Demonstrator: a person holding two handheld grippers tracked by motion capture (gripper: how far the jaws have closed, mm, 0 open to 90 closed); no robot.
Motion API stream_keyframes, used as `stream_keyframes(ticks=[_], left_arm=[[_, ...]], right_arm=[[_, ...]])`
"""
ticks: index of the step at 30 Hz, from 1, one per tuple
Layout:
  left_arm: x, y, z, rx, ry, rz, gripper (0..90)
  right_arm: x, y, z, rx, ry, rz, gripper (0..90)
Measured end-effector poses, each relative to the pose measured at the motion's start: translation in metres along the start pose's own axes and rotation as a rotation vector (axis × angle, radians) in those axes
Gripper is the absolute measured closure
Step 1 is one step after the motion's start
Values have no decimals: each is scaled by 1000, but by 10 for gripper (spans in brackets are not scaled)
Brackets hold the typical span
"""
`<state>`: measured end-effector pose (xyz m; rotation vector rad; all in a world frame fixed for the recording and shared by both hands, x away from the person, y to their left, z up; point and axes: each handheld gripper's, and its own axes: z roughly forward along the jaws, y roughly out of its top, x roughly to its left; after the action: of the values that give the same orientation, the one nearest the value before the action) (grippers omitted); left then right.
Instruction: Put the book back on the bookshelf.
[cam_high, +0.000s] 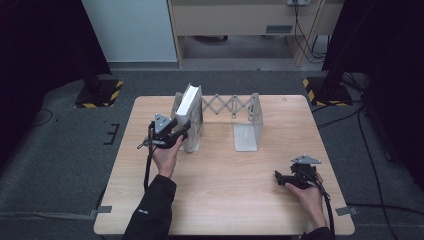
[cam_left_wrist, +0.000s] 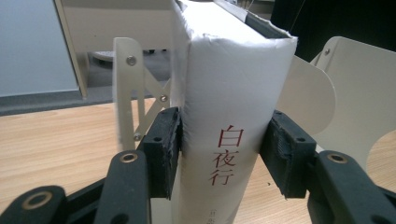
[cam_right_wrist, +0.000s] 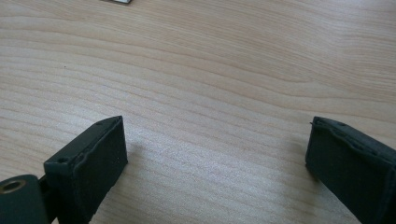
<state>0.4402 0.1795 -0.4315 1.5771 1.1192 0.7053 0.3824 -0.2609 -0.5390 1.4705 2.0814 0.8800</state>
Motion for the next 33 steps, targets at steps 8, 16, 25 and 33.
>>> stream_keyframes(ticks=[8,16,25,33], left_arm=[[-9,-5,6,-24,-43,-7,447],[-15,-2,14,-16,-38,-12,430],[-22,1,24,-3,-40,-5,390],[-20,1,19,-2,-61,-8,381]], right_arm=[[0,0,0,0,0,0,57],[0,0,0,2,0,2,57],[0,0,0,2,0,1,57],[1,0,0,1,-1,3,57]])
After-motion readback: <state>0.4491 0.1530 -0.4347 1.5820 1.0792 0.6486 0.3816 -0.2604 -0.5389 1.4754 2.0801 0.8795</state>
